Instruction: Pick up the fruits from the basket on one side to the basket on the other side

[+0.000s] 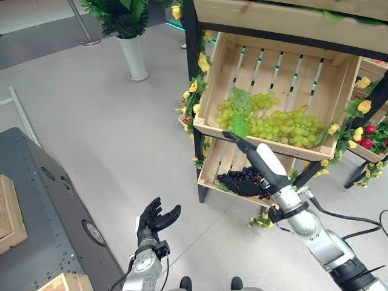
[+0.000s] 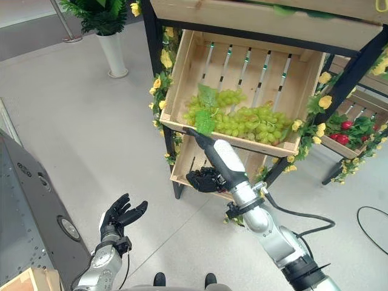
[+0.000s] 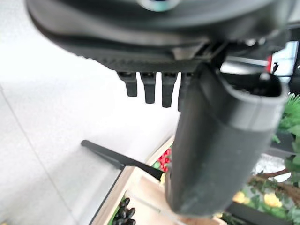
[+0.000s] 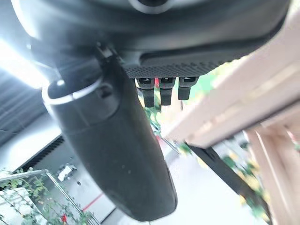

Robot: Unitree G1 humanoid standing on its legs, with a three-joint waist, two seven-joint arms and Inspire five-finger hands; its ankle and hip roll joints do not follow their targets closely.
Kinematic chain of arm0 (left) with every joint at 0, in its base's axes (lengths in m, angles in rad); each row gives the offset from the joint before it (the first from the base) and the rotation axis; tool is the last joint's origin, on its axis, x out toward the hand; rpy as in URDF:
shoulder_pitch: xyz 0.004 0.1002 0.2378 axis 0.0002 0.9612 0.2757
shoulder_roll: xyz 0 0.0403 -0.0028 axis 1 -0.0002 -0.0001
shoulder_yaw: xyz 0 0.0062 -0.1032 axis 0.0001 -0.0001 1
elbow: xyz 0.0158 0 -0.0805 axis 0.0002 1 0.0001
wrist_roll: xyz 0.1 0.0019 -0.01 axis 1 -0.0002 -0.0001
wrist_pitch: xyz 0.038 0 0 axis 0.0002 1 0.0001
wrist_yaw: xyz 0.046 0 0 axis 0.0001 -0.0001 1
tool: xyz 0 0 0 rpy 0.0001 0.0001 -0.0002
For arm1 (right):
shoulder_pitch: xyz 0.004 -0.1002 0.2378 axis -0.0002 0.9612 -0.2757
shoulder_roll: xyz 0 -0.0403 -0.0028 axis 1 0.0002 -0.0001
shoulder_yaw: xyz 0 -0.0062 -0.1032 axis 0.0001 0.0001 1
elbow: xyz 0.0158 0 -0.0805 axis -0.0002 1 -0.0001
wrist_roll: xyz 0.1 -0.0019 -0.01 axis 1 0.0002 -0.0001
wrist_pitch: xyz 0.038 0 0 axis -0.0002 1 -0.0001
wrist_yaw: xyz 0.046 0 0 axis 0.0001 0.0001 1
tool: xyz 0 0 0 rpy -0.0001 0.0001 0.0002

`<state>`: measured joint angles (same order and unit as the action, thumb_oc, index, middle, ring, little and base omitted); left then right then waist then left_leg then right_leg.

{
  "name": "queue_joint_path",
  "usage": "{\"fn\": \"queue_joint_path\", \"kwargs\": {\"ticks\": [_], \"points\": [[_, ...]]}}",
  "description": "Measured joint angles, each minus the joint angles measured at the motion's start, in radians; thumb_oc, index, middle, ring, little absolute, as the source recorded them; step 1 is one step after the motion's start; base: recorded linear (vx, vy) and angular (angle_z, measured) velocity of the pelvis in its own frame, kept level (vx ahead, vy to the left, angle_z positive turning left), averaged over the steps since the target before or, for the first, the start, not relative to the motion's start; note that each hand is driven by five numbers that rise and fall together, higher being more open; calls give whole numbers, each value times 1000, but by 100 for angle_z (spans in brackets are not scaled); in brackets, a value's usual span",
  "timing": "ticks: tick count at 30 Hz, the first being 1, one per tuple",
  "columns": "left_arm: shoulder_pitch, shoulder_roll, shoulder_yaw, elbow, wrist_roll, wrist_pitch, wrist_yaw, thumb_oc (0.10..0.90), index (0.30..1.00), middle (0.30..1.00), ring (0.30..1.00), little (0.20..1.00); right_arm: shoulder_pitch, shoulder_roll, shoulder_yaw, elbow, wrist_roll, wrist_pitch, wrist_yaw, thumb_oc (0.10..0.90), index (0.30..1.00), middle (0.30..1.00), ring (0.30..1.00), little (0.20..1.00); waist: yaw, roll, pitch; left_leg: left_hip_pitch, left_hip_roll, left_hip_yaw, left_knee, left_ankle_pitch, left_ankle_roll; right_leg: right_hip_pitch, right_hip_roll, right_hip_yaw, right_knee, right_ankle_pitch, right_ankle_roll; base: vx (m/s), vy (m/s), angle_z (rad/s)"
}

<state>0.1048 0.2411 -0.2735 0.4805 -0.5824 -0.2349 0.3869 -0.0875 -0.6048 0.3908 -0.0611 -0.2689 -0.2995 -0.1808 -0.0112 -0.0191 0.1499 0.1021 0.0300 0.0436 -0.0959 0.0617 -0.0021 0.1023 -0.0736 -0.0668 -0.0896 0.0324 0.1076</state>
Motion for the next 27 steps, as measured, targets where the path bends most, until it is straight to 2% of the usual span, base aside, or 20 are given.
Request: {"fn": "queue_joint_path", "kwargs": {"ticks": [10,14,15,17,19,20,21,22,23,27], "points": [[5,10,-27,12,0,0,7,800,900,900,900,900,10,66,127,114,-39,-2,-19,800,900,900,900,900,7,1,0,-7,-7,-11,3,0,1,-10,-2,-8,14,-4,0,-14,25,2],[-23,11,-41,43,21,0,-3,800,900,900,900,900,6,70,139,144,-39,-3,-32,800,900,900,900,900,20,25,16,-13,0,-40,2,0,12,-99,-1,-18,186,-53,2,-8,-95,-2],[-37,13,-44,65,28,0,-6,800,900,900,900,900,9,70,140,165,-39,-3,-35,800,900,900,900,900,16,31,21,-19,-4,-67,2,-1,12,-130,-10,-6,261,-76,-7,51,-263,37],[-44,25,-43,73,29,0,-16,800,900,900,900,900,16,68,143,178,-39,-3,-35,800,900,900,900,900,9,24,25,-20,-19,-107,4,2,16,-135,-30,25,304,-117,-10,58,-340,62],[-69,46,-43,92,29,3,-37,800,900,900,900,900,16,68,147,183,-38,-1,-36,800,900,900,900,900,-6,21,28,-52,-30,-198,24,12,7,-126,-22,122,282,-136,-21,40,-413,90],[-79,48,-43,96,30,3,-41,800,900,900,900,900,15,68,150,188,-37,1,-40,800,900,900,900,900,-5,27,34,-59,-28,-243,25,29,4,-125,0,153,268,-140,-28,10,-396,96],[-94,59,-52,101,30,4,-40,800,900,900,900,900,11,74,162,202,-37,14,-45,800,900,900,900,900,-14,23,37,-81,-32,-295,28,29,-3,-104,18,210,222,-141,-26,-27,-428,100],[-115,64,-54,115,30,7,-41,800,900,900,900,900,3,75,173,226,-36,20,-47,800,900,900,900,900,-18,27,46,-86,-21,-331,17,36,-10,-84,23,208,191,-133,17,-35,-400,107],[-125,55,-51,124,30,13,-38,800,900,900,900,900,-7,79,185,266,-33,38,-44,800,900,900,900,900,-7,37,51,-87,7,-330,7,42,-15,-70,41,170,164,-120,-2,-40,-409,78],[-89,35,-53,128,30,34,-36,800,900,900,900,900,1,75,186,292,68,92,-14,800,900,900,900,900,1,43,55,-86,71,-287,8,48,-37,-33,92,134,129,-110,-43,-16,-388,25]]}}
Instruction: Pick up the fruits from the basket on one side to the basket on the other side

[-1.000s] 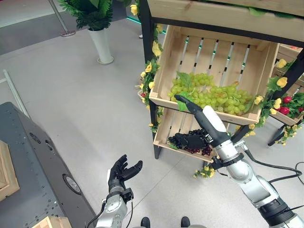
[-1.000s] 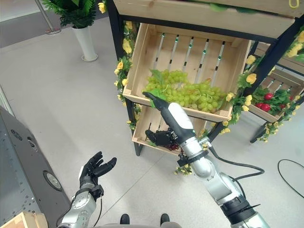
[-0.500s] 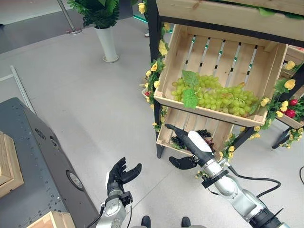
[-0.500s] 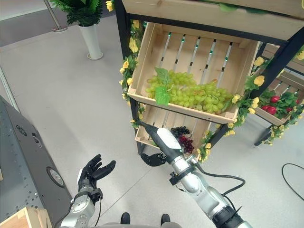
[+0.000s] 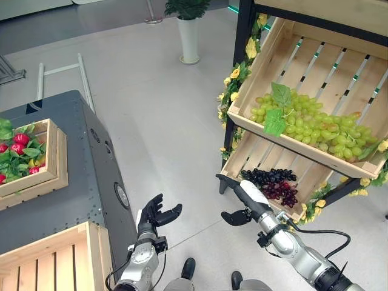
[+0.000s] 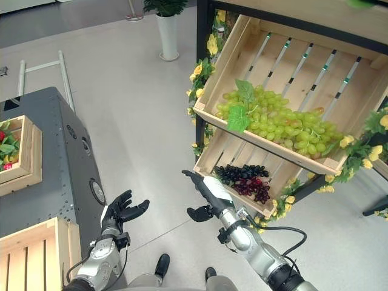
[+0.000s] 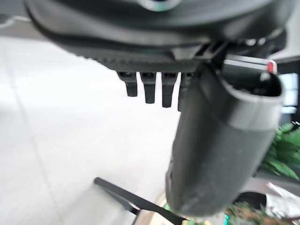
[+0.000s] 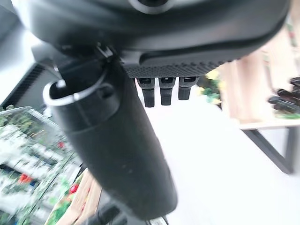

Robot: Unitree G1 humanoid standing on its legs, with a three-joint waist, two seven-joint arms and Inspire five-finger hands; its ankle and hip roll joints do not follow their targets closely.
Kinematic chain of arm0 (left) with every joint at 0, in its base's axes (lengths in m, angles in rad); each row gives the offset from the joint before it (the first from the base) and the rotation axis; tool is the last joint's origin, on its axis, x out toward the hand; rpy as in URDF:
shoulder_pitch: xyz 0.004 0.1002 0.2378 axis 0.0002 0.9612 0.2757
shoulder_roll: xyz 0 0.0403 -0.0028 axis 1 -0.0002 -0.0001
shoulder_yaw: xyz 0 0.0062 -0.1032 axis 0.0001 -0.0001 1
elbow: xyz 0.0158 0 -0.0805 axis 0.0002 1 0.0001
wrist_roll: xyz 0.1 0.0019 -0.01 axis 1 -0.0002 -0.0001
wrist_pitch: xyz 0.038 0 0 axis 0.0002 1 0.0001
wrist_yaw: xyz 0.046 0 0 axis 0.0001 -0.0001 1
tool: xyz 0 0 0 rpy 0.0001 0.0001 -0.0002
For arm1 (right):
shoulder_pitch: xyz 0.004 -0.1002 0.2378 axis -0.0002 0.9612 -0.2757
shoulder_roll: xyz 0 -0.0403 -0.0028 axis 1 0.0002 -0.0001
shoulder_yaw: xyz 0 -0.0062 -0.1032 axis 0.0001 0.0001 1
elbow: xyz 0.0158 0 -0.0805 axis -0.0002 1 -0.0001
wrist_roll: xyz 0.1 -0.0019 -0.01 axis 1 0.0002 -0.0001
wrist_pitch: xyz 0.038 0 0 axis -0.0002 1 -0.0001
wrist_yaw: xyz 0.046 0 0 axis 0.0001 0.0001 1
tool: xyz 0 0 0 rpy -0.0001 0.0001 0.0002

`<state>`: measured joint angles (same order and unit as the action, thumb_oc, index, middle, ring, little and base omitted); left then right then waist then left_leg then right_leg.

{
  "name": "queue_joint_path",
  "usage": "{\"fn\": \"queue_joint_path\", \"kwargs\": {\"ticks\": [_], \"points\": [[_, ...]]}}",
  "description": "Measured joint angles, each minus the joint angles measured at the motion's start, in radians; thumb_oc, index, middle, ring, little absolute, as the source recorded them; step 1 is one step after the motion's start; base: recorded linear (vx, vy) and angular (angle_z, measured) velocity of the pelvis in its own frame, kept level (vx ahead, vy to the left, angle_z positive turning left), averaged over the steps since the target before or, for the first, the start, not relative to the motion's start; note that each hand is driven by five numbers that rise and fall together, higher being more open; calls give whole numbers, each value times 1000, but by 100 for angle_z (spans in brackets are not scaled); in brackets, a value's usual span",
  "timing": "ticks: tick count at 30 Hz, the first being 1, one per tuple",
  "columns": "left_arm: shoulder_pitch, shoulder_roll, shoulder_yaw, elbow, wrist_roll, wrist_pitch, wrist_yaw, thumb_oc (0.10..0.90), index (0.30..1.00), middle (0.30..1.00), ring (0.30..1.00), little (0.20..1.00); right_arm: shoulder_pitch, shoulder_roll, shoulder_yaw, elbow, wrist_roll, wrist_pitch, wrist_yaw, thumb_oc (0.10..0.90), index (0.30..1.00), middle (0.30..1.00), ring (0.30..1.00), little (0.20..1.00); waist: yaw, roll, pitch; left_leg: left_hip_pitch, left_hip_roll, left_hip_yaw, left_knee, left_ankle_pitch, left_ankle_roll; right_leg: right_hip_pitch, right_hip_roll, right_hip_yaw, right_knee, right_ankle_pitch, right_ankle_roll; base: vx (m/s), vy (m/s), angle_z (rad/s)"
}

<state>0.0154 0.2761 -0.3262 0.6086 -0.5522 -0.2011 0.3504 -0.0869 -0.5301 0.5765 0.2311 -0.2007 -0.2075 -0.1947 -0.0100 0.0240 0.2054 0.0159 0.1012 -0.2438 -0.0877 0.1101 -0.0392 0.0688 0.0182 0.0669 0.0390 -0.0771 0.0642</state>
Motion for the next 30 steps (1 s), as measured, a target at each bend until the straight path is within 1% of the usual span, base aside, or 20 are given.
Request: {"fn": "queue_joint_path", "kwargs": {"ticks": [2,6,9,10,11,12,13,14,15,16,17,18,20,21,22,23,25,26,27,30], "points": [[13,-14,-2,0,2,15,-12,800,900,900,900,900,1,-3,-9,5,39,16,25,800,900,900,900,900,-2,-2,1,-3,8,5,0,4,-6,14,12,-12,-28,11,-12,-61,-293,18],[26,-46,-21,-1,10,24,-36,800,900,900,900,900,9,6,-17,47,108,41,68,800,900,900,900,900,2,-2,1,-12,13,25,5,32,-47,56,21,-52,-90,26,-27,-74,-214,33],[20,-49,-18,-3,10,24,-39,800,900,900,900,900,24,29,-22,97,144,57,115,800,900,900,900,900,19,2,3,-31,1,95,13,45,-61,79,23,-103,-118,32,-36,-130,-98,59],[6,-51,-19,-1,11,27,-48,800,900,900,900,900,45,34,-25,104,172,67,120,800,900,900,900,900,17,2,3,-66,-17,154,24,83,-55,84,19,-158,-126,33,-41,-229,-66,106],[-5,-52,-19,0,13,30,-54,800,900,900,900,900,50,37,-26,114,174,67,121,800,900,900,900,900,15,1,3,-83,-30,176,24,109,-54,79,17,-182,-120,31,-44,-245,-40,135],[-23,-54,-19,3,29,35,-61,800,900,900,900,900,55,45,-27,141,180,72,128,800,900,900,900,900,9,-2,4,-106,-45,225,7,170,-87,74,0,-233,-126,31,-48,-215,-18,107],[-31,-51,-18,9,47,35,-68,800,900,900,900,900,44,66,-26,184,181,76,134,800,900,900,900,900,17,-20,13,-124,-63,288,80,121,-80,65,-33,-268,-131,29,-64,-183,-20,76],[-30,-40,-20,25,70,37,-68,800,900,900,900,900,35,99,-24,218,184,82,134,800,900,900,900,900,27,-60,21,-141,-94,332,245,14,-49,67,-76,-265,-123,39,-53,-135,2,26],[-25,-32,-21,50,97,44,-71,800,900,900,900,900,47,116,-24,219,212,84,136,800,900,900,900,900,17,-97,18,-131,-130,348,356,-43,-35,68,-126,-267,-124,42,-47,-67,35,22],[-21,-37,-21,73,133,45,-70,800,900,900,900,900,55,113,-26,214,222,82,137,800,900,900,900,900,-16,-103,18,-93,-134,356,394,-80,-28,72,-149,-273,-124,42,-44,-47,61,36],[-18,-41,-22,84,158,45,-68,800,900,900,900,900,57,112,-33,218,237,83,138,800,900,900,900,900,-33,-96,17,-59,-126,355,377,-89,-21,74,-150,-273,-123,46,-30,-32,94,40],[-19,-49,-23,91,194,45,-65,800,900,900,900,900,64,119,-62,227,256,84,140,800,900,900,900,900,-51,-75,16,6,-119,353,275,-99,-15,73,-142,-276,-122,49,-18,-34,101,22],[-26,-48,-28,104,234,45,-59,800,900,900,900,900,64,137,-96,265,259,86,141,800,900,900,900,900,-78,-47,9,83,-98,358,113,-100,-10,73,-113,-281,-122,50,-13,-57,100,32],[-43,-47,-31,111,250,45,-53,800,900,900,900,900,64,147,-102,277,273,93,141,800,900,900,900,900,-85,-37,7,106,-86,350,53,-104,-3,72,-96,-282,-122,53,-4,-121,102,57],[-71,-46,-46,133,273,45,-47,800,900,900,900,900,65,152,-104,292,293,100,141,800,900,900,900,900,-82,-34,7,121,-80,327,9,-102,18,68,-84,-280,-122,53,-1,-126,98,73],[-110,-44,-70,162,283,45,-41,800,900,900,900,900,61,167,-107,322,303,101,141,800,900,900,900,900,-81,-38,4,112,-82,295,-2,-102,40,57,-80,-270,-123,55,7,-98,95,69],[-130,-44,-93,189,286,45,-39,800,900,900,900,900,46,217,-110,389,337,111,141,800,900,900,900,900,-69,-46,-1,92,-96,274,-2,-90,57,43,-96,-226,-123,58,12,-56,101,42],[-126,-45,-97,199,290,45,-39,800,900,900,900,900,43,235,-110,408,337,113,142,800,900,900,900,900,-62,-44,-3,93,-101,274,-2,-89,59,43,-99,-210,-123,58,13,-78,130,7],[-105,-44,-99,217,307,43,-39,800,900,900,900,900,41,274,-109,442,346,119,146,800,900,900,900,900,-54,-37,-9,94,-108,277,-2,-87,61,42,-107,-204,-126,69,31,-58,92,-6],[-60,-38,-101,248,313,41,-53,800,900,900,900,900,44,326,-110,522,459,123,185,800,900,900,900,900,-54,-26,-20,94,-113,279,-2,-85,64,44,-113,-204,-127,75,43,-54,124,-3]]}}
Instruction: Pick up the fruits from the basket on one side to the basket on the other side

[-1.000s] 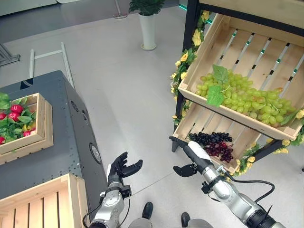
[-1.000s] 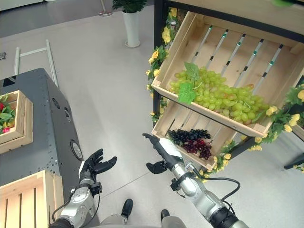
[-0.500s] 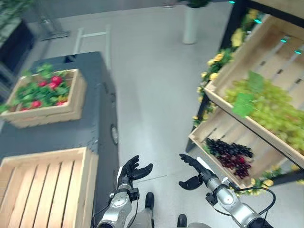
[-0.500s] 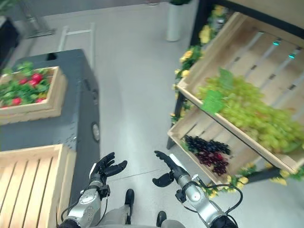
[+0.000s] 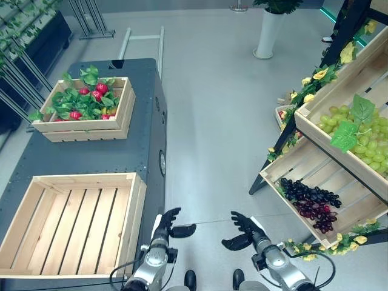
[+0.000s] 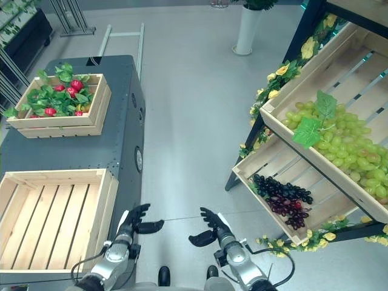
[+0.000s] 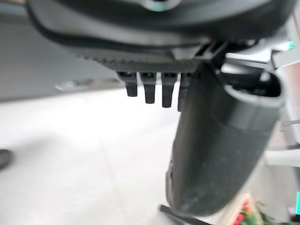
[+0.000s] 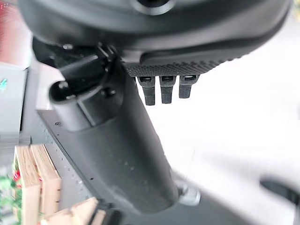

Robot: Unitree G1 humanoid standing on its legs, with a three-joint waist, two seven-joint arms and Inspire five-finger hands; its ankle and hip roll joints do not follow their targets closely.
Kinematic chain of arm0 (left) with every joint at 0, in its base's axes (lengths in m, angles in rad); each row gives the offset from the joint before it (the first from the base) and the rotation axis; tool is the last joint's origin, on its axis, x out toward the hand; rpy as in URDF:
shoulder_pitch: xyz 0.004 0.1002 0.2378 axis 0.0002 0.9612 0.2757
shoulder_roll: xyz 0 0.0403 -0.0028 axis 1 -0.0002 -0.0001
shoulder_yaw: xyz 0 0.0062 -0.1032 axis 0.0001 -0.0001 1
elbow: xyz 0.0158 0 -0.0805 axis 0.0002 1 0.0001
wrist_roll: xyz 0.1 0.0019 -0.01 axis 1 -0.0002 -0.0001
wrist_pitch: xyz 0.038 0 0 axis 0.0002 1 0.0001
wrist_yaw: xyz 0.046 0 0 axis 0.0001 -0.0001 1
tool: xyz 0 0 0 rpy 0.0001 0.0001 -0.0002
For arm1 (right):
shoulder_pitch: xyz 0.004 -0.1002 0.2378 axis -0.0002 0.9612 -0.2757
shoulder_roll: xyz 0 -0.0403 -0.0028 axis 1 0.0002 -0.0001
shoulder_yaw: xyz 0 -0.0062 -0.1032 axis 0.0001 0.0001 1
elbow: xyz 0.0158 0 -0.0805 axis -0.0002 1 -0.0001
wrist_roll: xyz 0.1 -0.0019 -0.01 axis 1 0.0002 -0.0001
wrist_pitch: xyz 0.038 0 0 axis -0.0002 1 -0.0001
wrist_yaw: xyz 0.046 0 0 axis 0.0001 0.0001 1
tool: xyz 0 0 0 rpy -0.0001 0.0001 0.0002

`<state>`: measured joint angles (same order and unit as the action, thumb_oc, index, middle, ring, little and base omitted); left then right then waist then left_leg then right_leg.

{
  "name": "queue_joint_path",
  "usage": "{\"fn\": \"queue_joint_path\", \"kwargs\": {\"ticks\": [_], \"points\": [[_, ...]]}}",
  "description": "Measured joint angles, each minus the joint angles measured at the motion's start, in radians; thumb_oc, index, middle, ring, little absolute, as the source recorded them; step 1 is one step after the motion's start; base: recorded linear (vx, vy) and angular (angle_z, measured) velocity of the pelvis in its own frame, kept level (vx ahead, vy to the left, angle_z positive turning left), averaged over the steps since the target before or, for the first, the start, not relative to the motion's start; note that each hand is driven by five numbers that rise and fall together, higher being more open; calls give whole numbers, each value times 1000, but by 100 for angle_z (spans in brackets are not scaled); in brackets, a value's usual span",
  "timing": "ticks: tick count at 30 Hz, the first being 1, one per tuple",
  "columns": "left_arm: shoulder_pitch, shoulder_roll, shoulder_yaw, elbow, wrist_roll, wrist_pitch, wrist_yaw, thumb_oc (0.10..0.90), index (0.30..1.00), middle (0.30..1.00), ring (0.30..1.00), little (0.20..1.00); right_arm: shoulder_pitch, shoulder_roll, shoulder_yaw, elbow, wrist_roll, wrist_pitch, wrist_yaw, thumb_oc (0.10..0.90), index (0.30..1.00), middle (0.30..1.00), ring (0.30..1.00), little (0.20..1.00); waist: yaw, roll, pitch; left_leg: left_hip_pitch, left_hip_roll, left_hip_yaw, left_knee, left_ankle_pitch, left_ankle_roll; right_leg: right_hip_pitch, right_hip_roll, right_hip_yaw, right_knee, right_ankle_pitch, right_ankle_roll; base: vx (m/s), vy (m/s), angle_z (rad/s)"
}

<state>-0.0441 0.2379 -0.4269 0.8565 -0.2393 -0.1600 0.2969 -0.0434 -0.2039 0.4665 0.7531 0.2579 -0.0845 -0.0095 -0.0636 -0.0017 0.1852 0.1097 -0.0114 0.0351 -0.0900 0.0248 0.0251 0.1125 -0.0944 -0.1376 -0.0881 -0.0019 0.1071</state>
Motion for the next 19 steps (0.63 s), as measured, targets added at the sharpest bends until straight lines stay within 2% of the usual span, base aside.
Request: {"fn": "queue_joint_path", "kwargs": {"ticks": [4,7,9,11,13,15,17,19], "points": [[49,-11,-18,59,4,-2,-34,800,900,900,900,900,32,34,-61,100,137,19,15,800,900,900,900,900,-1,11,-20,-1,-2,9,0,2,0,-12,2,2,4,4,7,-61,133,-7],[66,-24,-39,80,-1,-2,-53,800,900,900,900,900,43,25,-90,120,142,19,14,800,900,900,900,900,-4,5,-24,3,3,48,0,2,1,-42,3,27,40,4,8,-94,80,-40],[63,-25,-39,91,-1,-5,-68,800,900,900,900,900,35,23,-101,134,142,19,19,800,900,900,900,900,-5,3,-24,2,20,71,0,2,7,-105,14,28,134,5,9,-91,-9,-61],[45,-25,-39,124,-1,-8,-77,800,900,900,900,900,40,18,-102,149,142,19,29,800,900,900,900,900,-15,-12,-27,6,24,82,-6,0,16,-120,12,38,171,-1,2,-17,-73,-23],[27,-18,-36,164,-1,-12,-82,800,900,900,900,900,44,39,-99,200,141,18,49,800,900,900,900,900,-4,-37,-43,4,17,80,-7,-1,15,-114,5,52,150,-20,-25,19,-145,2],[15,-21,-30,212,-2,-16,-88,800,900,900,900,900,25,54,-99,267,132,15,66,800,900,900,900,900,3,-43,-48,10,25,79,-7,5,6,-96,13,46,110,-14,-10,11,-135,0],[16,-32,-28,254,-2,-17,-92,800,900,900,900,900,3,52,-99,322,132,12,67,800,900,900,900,900,13,-35,-53,11,35,80,-7,7,-3,-78,27,48,69,5,-17,32,-104,-1],[17,-50,-25,299,0,-18,-120,800,900,900,900,900,-10,39,-101,383,130,10,67,800,900,900,900,900,28,-12,-61,13,44,75,-3,11,-9,-49,39,43,33,25,-23,104,-91,4]]}}
